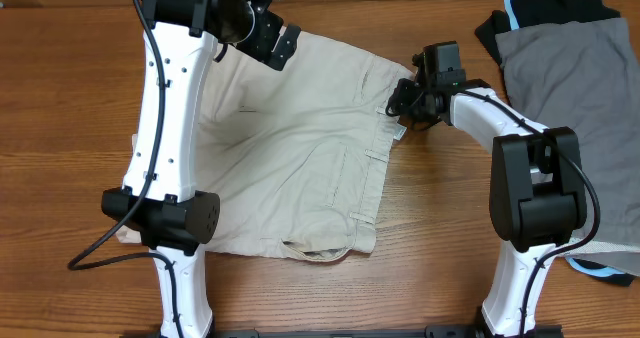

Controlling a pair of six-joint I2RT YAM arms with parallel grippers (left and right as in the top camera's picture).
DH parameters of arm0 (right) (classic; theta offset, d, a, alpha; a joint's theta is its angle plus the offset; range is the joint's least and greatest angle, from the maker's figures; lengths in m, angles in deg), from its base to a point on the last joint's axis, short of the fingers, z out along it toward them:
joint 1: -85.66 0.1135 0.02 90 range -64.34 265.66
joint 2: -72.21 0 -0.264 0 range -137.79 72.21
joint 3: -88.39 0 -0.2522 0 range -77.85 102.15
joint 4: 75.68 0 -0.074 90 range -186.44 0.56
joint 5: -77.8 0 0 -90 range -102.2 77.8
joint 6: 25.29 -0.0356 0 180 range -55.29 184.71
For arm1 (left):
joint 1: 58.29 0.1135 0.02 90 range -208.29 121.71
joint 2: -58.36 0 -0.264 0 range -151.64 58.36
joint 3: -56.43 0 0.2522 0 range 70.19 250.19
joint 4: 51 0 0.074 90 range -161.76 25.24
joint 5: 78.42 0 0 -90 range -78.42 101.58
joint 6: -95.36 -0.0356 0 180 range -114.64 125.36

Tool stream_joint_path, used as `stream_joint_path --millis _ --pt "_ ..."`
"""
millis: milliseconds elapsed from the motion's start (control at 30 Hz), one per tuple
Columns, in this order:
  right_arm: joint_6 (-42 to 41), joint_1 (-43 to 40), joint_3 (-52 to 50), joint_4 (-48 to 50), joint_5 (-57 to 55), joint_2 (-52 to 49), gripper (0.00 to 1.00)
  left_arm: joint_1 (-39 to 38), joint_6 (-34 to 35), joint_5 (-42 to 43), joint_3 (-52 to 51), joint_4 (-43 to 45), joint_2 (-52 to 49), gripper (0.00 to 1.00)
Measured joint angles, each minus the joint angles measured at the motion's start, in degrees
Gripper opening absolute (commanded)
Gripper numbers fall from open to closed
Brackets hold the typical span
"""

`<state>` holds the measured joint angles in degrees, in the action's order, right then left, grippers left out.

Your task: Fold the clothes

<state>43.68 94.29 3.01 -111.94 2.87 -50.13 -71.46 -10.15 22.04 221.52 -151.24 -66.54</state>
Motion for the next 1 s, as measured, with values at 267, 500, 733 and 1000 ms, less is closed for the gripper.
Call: stream_joint_path --millis 267,500,733,1000 --pt "0.04 0.04 0.00 -1.22 -3.61 0.00 0.04 0.00 0.02 0.00 0.00 0.42 0.00 1.00" --pt "0.07 0.11 0.00 -1.49 -6.32 -0.02 0.04 0.00 0.02 0.00 0.00 0.70 0.00 1.00" --pt "0.11 0.42 0.00 2.27 -9.07 -0.24 0.04 0.00 0.00 0.02 0.00 1.49 0.00 1.00" --pt "0.11 -0.70 1.16 6.49 -9.97 -0.61 0.04 -0.85 0.02 0.00 0.00 3.19 0.00 1.00"
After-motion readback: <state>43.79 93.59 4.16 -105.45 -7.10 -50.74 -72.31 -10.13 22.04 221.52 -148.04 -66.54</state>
